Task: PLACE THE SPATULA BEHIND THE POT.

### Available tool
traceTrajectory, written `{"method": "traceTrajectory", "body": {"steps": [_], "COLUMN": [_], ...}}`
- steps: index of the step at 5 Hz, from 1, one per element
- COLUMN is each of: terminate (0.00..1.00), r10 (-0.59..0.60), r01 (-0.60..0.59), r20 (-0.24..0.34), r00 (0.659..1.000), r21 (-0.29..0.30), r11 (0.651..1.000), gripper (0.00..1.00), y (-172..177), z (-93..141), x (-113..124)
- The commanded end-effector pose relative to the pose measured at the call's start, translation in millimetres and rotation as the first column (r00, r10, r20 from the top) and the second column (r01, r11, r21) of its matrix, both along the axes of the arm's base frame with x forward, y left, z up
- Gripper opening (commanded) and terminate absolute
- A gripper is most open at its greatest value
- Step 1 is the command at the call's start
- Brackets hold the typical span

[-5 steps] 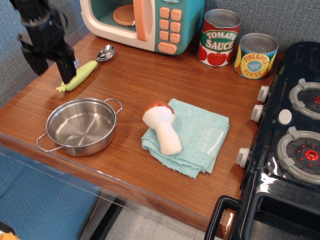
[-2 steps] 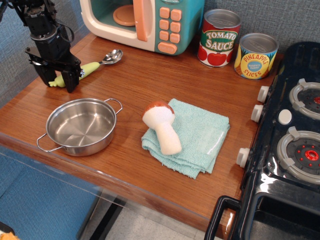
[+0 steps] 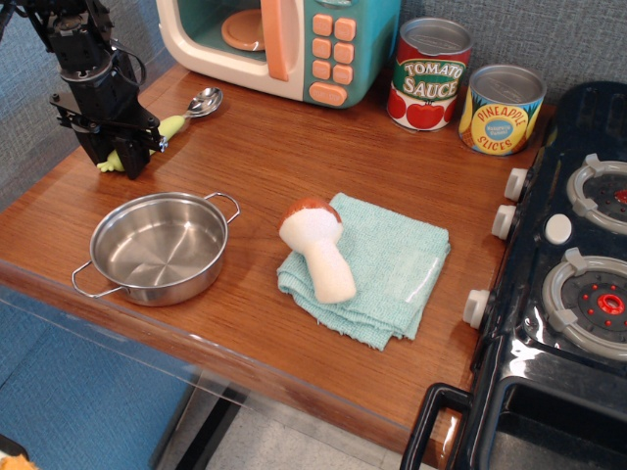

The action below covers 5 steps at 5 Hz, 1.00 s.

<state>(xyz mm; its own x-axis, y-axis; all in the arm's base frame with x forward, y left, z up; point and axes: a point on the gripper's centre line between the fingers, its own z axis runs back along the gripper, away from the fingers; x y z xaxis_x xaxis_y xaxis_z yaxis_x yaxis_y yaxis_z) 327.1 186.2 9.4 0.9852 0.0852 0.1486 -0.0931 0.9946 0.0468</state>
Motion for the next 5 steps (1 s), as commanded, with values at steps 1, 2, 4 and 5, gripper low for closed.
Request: {"method": "traceTrajectory", "body": {"steps": [1, 2, 4, 5], "terminate": [0.00, 0.00, 0.00, 0.00], "r10": [-0.069, -0.149, -0.291, -0.296], "r01": [0.052, 0.131, 0.280, 0.288], "r20": [0.117, 0.131, 0.112, 0.076], "r00": [0.991, 0.980, 0.950, 0.952], "r21": [0.136, 0.134, 0.107, 0.104], "r11": [0.989, 0.982, 0.954, 0.952], "gripper": [0.00, 0.00, 0.00, 0.00], "y": [-44, -92, -171, -187], "z": [80, 86, 68, 56], "x": [6, 22, 40, 40]}}
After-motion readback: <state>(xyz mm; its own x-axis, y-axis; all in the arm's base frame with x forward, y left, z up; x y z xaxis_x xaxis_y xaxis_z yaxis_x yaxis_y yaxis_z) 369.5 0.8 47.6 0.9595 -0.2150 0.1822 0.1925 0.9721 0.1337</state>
